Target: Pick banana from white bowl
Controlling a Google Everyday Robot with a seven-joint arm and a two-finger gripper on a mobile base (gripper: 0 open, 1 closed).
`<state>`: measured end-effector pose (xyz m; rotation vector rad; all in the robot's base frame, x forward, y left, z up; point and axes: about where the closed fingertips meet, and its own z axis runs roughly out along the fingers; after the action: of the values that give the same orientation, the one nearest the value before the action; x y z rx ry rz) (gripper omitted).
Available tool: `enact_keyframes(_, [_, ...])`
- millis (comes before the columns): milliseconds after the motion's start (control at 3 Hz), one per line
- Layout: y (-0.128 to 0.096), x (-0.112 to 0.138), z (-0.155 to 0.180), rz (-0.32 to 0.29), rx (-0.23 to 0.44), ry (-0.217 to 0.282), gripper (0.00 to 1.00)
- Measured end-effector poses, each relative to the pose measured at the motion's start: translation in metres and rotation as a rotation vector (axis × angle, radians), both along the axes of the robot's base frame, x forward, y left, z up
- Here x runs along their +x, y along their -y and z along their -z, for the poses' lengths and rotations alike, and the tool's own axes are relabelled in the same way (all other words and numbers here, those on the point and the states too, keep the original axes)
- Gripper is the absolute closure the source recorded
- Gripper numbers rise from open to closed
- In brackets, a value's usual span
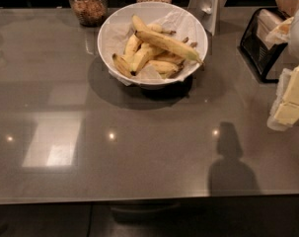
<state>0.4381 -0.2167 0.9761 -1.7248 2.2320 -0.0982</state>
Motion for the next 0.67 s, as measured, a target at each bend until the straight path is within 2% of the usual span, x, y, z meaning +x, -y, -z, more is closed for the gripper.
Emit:
enact_keyframes(333, [0.000,0.000,0.000,0.000,0.000,0.000,0.00])
enact_keyframes(667, [-0.016,0.014,0.001,-0.025,0.053,0.036,0.00])
